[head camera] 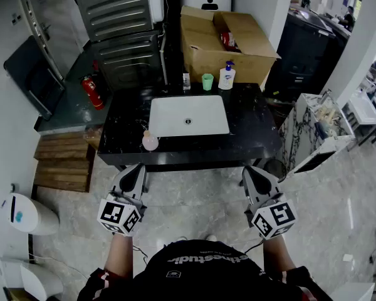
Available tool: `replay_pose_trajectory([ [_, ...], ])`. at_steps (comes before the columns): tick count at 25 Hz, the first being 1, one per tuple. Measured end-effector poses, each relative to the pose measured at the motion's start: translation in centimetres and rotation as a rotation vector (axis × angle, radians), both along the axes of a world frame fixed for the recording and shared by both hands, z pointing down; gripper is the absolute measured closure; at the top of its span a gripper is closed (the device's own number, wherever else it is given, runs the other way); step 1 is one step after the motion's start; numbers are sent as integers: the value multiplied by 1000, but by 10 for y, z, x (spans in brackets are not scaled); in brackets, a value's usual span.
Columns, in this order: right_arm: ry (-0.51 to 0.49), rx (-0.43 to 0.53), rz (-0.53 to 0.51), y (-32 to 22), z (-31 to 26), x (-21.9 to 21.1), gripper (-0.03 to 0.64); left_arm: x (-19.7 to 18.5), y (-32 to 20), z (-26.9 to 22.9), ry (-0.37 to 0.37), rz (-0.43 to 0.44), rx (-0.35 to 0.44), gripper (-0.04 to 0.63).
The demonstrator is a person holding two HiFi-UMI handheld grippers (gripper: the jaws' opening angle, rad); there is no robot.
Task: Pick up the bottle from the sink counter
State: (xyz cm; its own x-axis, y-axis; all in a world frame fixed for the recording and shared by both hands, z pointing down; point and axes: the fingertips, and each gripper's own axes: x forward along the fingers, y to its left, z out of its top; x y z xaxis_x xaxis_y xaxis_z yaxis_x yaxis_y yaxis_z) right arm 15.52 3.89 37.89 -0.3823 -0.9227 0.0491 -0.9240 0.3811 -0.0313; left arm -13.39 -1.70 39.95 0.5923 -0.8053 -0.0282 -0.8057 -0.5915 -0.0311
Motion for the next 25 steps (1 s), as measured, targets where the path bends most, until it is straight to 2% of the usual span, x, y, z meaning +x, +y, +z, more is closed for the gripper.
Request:
replay_pose_trajectory([
  [11, -5, 9, -7, 2, -4, 7, 578, 6, 2, -2, 9, -12, -4, 580],
  [17, -99, 31, -20, 2, -9, 21, 577, 16, 5, -5, -4, -20, 3, 580],
  [25, -76, 13, -49, -3, -2, 39, 577, 33, 3, -1, -26, -55, 7, 580],
])
